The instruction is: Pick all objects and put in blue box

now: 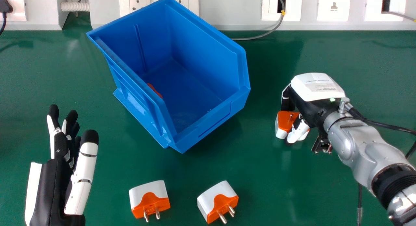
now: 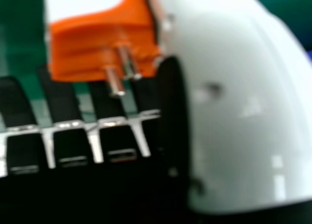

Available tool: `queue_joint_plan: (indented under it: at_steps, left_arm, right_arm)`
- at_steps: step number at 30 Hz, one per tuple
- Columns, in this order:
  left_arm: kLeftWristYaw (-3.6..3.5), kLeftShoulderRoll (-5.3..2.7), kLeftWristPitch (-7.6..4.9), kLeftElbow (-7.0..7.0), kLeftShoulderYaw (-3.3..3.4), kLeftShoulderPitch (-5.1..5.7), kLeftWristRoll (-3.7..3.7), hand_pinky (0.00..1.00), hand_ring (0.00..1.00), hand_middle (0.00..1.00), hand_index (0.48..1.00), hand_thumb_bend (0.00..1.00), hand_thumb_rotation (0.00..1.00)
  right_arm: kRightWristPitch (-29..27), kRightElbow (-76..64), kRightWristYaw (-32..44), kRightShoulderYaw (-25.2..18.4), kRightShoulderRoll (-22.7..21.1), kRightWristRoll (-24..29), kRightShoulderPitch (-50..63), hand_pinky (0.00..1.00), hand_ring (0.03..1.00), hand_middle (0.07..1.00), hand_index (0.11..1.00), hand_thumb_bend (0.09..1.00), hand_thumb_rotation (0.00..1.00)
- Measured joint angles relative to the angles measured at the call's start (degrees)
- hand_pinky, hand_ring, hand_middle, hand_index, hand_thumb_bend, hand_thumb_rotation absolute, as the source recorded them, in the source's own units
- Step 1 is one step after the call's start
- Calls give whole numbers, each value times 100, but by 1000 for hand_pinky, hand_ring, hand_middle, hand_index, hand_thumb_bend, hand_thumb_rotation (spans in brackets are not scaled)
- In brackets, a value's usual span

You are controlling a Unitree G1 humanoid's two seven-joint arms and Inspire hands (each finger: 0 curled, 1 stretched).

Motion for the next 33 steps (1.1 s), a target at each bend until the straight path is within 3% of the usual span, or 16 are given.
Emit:
queue_joint_plan:
  at_steps: [9, 12, 22, 31, 33]
  left_arm:
    - [3, 1, 33, 1, 0, -64, 6, 1000, 1000, 991, 997, 419, 801]
    - [11, -2, 47, 1, 2, -77, 5, 1000, 1000, 990, 994, 409, 792]
    - [28, -4, 56, 10, -4, -82, 16, 1000, 1000, 992, 993, 385, 815]
    - [68, -9, 60, 15, -12, -106, 103, 1000, 1000, 990, 988, 397, 810]
    - [60, -10, 60, 15, -14, -105, 79, 1000, 1000, 993, 991, 389, 806]
  right_arm:
    - [122, -422, -99, -256, -59, 280, 303, 400, 511, 589, 492, 479, 140]
    - [184, -1163, -74, -443, -205, 344, 681, 373, 477, 551, 490, 479, 143]
    - [285, -4369, -43, -1265, -622, 520, 2595, 161, 226, 322, 476, 481, 140]
    - [109, -6178, 36, -1599, -696, 396, 3453, 108, 143, 214, 470, 484, 135]
    - [31, -6264, 33, -1652, -693, 395, 3451, 112, 149, 220, 470, 485, 136]
